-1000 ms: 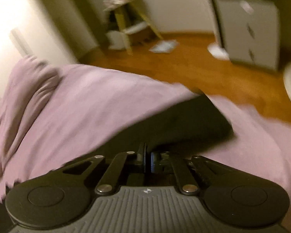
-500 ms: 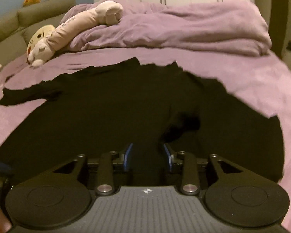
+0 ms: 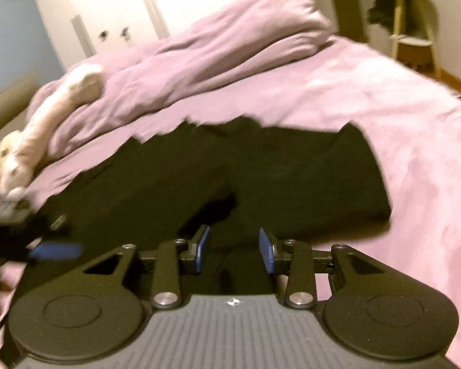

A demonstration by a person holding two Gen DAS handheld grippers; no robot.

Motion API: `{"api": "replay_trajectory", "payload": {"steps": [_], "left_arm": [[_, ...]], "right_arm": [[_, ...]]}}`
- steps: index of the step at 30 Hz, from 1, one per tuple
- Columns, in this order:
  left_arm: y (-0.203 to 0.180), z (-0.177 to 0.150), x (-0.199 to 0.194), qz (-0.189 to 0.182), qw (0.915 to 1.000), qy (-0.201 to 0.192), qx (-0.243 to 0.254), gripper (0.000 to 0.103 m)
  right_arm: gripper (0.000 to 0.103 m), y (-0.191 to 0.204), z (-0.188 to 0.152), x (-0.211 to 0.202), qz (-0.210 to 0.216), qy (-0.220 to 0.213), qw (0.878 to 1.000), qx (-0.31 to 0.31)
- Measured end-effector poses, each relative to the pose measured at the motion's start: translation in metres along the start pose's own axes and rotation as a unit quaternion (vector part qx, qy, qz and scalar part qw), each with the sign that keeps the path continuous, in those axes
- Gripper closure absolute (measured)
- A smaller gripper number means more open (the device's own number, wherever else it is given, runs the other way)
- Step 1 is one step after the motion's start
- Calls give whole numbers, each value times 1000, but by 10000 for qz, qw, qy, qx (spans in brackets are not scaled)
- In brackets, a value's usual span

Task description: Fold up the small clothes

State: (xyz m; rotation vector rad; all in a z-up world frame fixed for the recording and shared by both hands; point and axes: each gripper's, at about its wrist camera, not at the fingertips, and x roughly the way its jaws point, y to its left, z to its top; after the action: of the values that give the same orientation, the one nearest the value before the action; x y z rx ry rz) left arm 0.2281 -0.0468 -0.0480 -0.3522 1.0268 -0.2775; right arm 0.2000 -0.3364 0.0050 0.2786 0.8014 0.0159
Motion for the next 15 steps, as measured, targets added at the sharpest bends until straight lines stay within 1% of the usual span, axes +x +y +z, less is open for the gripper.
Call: {"api": "replay_trajectory", "payload": {"steps": [1,3,4,7,8,9,10,11,12,13,14,15], "left_arm": [[10,-2,-2,188,9998,9,-32,14],[26,-4,-10,461,9988,-16,-136,14],[36,-4,-13,619,9978,-49,-220,14],[57,-3,-19,1055,9933,-136,-449,14],[62,-1,-20,1191,9915,-174,-486,14],[64,0,-22,1323,9897,-199,-510,14],[65,1,-22,1376,9889,-216,-519,14],[67,2,-22,1323,9895,-225,-529,14],[66,3,-21,1220,9908,-222,-548,14],[63,5,-19,1062,9926,-216,-554,14],[58,7,-16,921,9941,-206,-531,14],[51,9,-11,761,9958,-179,-475,14]], "right_arm": [[75,0,4,9,3,-10,10000,58],[76,3,8,28,14,56,9998,195],[78,6,9,38,-42,102,9996,263],[80,23,5,65,-125,252,9991,312],[81,33,2,71,-39,284,9994,169],[81,43,0,74,190,359,9992,-20],[80,53,-4,75,660,494,9965,-146],[80,59,-7,72,1158,598,9913,-168],[80,62,-11,69,1552,695,9853,-147],[80,64,-15,63,1782,752,9811,-111],[80,63,-20,57,1829,760,9801,-101],[80,61,-25,50,1759,733,9816,-115]]}}
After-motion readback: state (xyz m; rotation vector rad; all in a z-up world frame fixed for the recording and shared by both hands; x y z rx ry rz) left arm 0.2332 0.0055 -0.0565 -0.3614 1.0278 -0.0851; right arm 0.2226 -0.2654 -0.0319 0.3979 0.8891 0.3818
